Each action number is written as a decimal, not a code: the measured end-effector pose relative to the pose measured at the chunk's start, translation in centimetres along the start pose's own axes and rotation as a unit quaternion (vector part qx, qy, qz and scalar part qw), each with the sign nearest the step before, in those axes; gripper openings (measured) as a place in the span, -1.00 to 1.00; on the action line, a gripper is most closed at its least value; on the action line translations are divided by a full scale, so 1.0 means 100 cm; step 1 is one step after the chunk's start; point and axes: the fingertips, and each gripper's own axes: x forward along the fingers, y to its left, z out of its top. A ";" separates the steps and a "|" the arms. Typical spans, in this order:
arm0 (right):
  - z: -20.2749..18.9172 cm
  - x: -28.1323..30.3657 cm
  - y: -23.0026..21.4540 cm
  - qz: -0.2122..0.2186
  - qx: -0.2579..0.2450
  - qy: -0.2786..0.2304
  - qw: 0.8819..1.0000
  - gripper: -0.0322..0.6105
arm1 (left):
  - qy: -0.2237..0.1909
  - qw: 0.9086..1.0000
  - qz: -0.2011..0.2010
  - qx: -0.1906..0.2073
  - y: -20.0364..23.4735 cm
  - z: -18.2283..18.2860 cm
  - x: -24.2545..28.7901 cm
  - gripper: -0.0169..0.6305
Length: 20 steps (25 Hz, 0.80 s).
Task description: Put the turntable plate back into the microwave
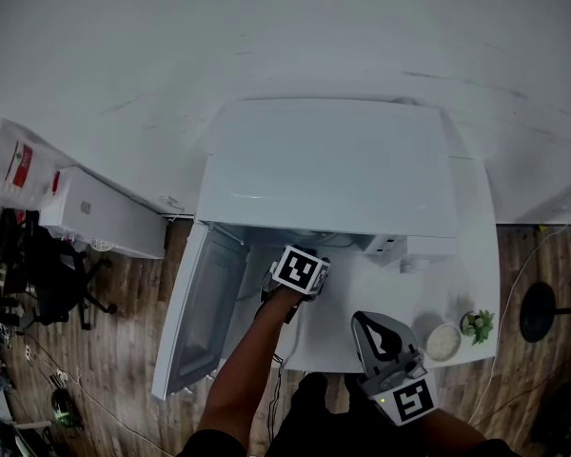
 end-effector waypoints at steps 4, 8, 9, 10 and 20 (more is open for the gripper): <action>0.004 0.001 -0.001 -0.003 0.000 -0.005 1.000 -0.84 | 0.004 1.000 0.004 0.009 -0.002 0.000 0.004 -0.61; 0.003 0.000 -0.002 -0.007 0.001 -0.003 1.000 -0.84 | -0.021 1.000 0.022 -0.005 0.003 -0.009 0.010 -0.68; 0.001 0.000 -0.003 -0.008 0.001 -0.002 1.000 -0.84 | -0.028 0.999 0.025 -0.006 0.004 -0.014 0.014 -0.72; 0.000 -0.001 -0.003 -0.008 0.000 -0.001 1.000 -0.84 | -0.036 0.999 0.029 -0.007 0.004 -0.017 0.015 -0.77; -0.003 -0.006 -0.003 -0.013 -0.031 0.007 0.999 -0.84 | -0.255 0.962 0.099 0.023 -0.033 0.007 -0.095 -0.89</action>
